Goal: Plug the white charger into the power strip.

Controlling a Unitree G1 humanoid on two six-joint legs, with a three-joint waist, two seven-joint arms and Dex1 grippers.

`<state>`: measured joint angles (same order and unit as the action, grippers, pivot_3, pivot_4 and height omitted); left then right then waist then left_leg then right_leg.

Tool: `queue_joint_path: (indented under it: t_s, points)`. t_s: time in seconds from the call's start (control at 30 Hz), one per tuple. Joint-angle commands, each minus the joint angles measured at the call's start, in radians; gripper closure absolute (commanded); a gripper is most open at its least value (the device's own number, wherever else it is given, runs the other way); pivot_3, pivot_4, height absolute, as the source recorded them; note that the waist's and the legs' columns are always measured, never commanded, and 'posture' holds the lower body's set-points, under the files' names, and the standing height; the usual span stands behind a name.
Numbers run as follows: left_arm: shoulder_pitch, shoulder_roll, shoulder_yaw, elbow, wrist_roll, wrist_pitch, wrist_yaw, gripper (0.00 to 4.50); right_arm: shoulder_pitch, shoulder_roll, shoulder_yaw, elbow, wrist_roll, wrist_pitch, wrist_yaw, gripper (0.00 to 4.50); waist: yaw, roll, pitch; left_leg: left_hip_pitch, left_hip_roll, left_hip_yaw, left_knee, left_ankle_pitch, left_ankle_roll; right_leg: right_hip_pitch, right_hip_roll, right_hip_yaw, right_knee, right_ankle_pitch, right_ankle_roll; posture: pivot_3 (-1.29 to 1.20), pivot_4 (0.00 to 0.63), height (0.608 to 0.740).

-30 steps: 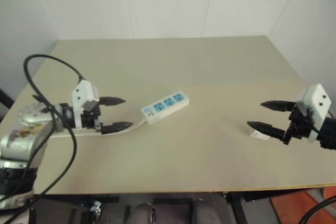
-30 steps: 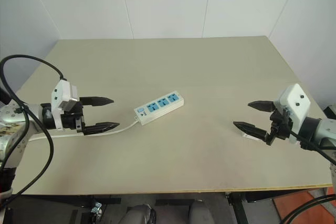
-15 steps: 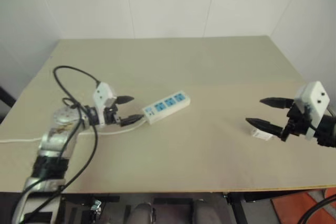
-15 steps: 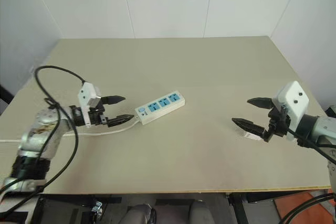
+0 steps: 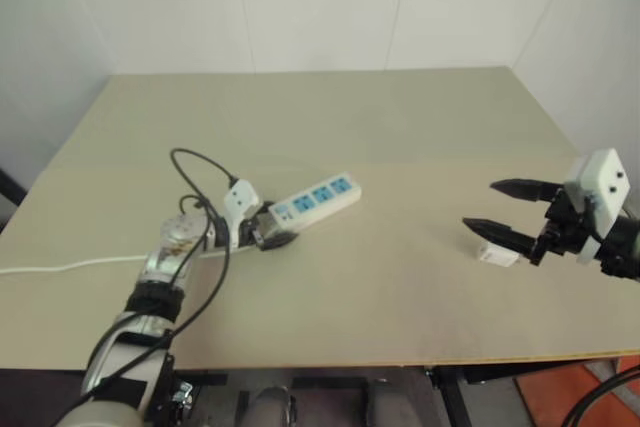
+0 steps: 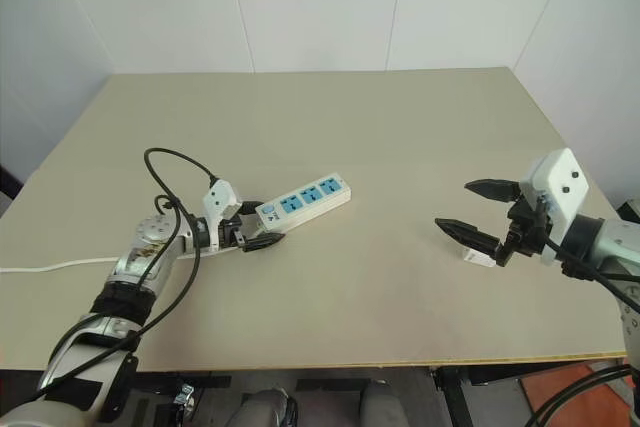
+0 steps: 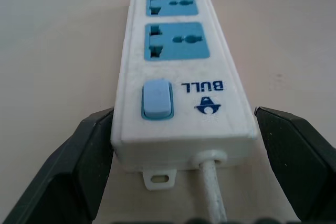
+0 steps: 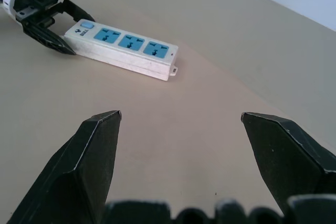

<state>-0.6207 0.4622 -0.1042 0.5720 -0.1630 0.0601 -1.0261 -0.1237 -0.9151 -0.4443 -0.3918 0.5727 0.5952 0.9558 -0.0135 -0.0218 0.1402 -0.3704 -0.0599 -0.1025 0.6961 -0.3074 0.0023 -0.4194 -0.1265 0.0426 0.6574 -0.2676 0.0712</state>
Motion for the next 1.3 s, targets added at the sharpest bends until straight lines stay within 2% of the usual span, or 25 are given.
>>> queue_joint_path:
  t_s: [0.03,0.23,0.27,0.37,0.4,0.63,0.97,1.07,1.2,1.3]
  points:
    - [-0.028,-0.009,0.014,0.035,0.007,-0.049,0.002,0.03,-0.004,-0.004,-0.038,-0.038,0.027,-0.011,-0.014,0.16,0.000,0.000,0.000,0.000,0.000,0.000,0.000,0.000,0.000,0.000,0.000,0.000,0.000,0.000,0.000,0.00,0.150,0.740]
    - [-0.040,-0.081,0.058,0.165,-0.023,-0.160,-0.002,0.03,-0.004,0.002,-0.025,-0.042,0.032,-0.015,-0.027,0.16,0.005,0.000,0.000,0.001,0.000,0.000,0.001,0.000,0.000,0.001,0.000,0.000,0.001,0.000,0.000,0.00,0.150,0.740]
    - [-0.040,-0.094,0.067,0.182,-0.030,-0.183,-0.019,0.41,-0.006,0.002,-0.023,-0.042,0.034,-0.016,-0.029,0.16,0.008,0.000,0.000,0.001,0.000,0.000,0.001,0.000,0.000,0.001,0.000,0.000,0.001,0.000,0.000,0.00,0.150,0.740]
    - [-0.037,-0.115,0.072,0.224,-0.033,-0.211,-0.075,1.14,-0.008,-0.002,-0.022,-0.047,0.043,-0.012,-0.032,0.16,0.015,0.000,0.000,0.001,-0.001,0.000,0.003,0.000,0.000,0.002,-0.001,0.000,0.001,0.000,0.001,0.00,0.150,0.740]
    - [-0.033,-0.120,0.073,0.235,-0.032,-0.225,-0.090,1.22,-0.009,-0.003,-0.022,-0.048,0.046,-0.011,-0.033,0.16,0.016,0.000,0.000,0.001,-0.002,0.000,0.003,0.000,0.000,0.002,-0.001,0.000,0.001,0.001,0.001,0.00,0.150,0.740]
    - [-0.016,-0.110,0.060,0.224,-0.023,-0.222,-0.175,1.22,-0.001,-0.013,-0.035,-0.052,0.060,-0.005,-0.039,0.16,0.015,0.000,0.000,0.001,-0.002,0.000,0.003,0.000,0.001,0.002,-0.001,0.000,0.001,0.001,0.001,0.00,0.150,0.740]
    - [0.085,-0.048,-0.037,-0.142,-0.077,-0.052,-0.385,1.22,-0.017,-0.068,-0.007,0.002,0.040,-0.013,0.005,0.16,0.010,0.000,0.000,0.000,-0.002,-0.001,0.003,-0.001,0.001,0.003,-0.001,0.000,0.001,0.001,0.001,0.00,0.150,0.740]
    - [0.102,-0.047,-0.071,-0.173,-0.047,-0.076,-0.383,1.22,-0.032,-0.116,0.042,0.039,-0.009,-0.025,0.029,0.16,0.009,0.000,0.000,0.001,-0.002,-0.001,0.003,-0.001,0.001,0.003,-0.001,0.000,0.000,0.001,0.001,0.00,0.150,0.740]
    - [0.113,-0.051,-0.110,-0.152,0.011,-0.164,-0.354,1.22,-0.057,-0.246,0.167,0.078,-0.155,-0.020,0.025,0.16,0.009,0.000,0.000,0.001,-0.002,0.000,0.003,-0.001,0.001,0.003,-0.001,0.000,0.000,0.001,0.001,0.00,0.150,0.740]
    - [0.115,-0.067,-0.123,-0.130,0.021,-0.196,-0.336,1.22,-0.096,-0.324,0.233,0.106,-0.202,0.003,0.052,0.16,0.011,0.000,0.000,0.000,-0.002,0.000,0.003,-0.001,0.001,0.002,-0.001,0.000,-0.001,0.001,0.001,0.00,0.150,0.740]
